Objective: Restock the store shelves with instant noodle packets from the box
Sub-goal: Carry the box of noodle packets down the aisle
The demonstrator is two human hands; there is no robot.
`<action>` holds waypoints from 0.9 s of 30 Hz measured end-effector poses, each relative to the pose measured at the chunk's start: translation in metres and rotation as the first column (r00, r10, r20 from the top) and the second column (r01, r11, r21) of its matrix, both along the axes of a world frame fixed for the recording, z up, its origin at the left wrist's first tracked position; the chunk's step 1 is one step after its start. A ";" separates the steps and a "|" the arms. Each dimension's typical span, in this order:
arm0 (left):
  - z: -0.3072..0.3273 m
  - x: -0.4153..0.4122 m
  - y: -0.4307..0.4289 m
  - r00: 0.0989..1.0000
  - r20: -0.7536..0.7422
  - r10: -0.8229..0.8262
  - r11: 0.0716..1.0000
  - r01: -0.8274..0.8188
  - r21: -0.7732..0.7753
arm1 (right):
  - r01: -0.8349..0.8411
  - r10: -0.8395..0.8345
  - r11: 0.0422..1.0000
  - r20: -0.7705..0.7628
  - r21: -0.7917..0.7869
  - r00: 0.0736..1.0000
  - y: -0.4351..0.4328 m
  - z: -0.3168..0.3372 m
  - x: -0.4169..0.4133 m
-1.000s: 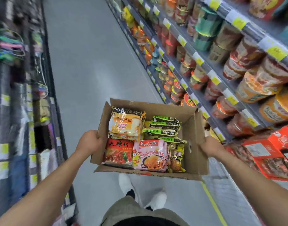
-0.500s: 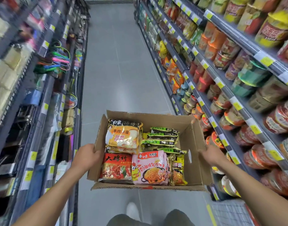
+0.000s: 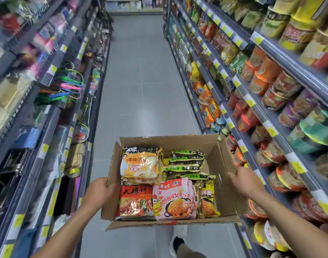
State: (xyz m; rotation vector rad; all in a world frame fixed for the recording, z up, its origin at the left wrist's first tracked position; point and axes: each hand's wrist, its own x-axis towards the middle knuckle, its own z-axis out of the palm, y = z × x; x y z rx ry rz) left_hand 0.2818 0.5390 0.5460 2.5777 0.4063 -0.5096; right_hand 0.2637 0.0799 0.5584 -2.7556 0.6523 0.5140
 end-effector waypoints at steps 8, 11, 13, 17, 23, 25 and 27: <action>0.004 0.109 -0.020 0.995 -0.007 0.095 0.995 -0.094 0.017 | -0.169 0.168 0.986 -0.009 -0.019 0.986 -0.013 0.013 0.154; 0.004 0.146 -0.014 0.993 0.016 0.114 0.993 -0.114 0.029 | -0.187 0.186 0.982 -0.016 -0.037 0.982 -0.010 0.007 0.213; 0.001 0.175 -0.006 0.991 0.030 0.133 0.990 -0.134 0.035 | -0.195 0.195 0.980 -0.012 -0.036 0.981 -0.002 0.002 0.256; -0.008 0.243 0.017 0.979 0.007 0.204 0.979 -0.204 0.004 | -0.214 0.213 0.977 -0.028 -0.013 0.977 0.020 -0.004 0.343; -0.009 0.364 0.055 0.985 0.018 0.173 0.984 -0.174 0.039 | -0.165 0.166 0.986 -0.025 0.033 0.986 0.060 -0.005 0.466; -0.008 0.407 0.066 0.986 0.012 0.165 0.985 -0.165 0.043 | -0.146 0.147 0.989 -0.016 0.037 0.989 0.067 -0.005 0.503; -0.006 0.450 0.073 0.990 0.004 0.142 0.988 -0.142 0.052 | -0.146 0.146 0.989 -0.007 0.034 0.989 0.070 -0.008 0.538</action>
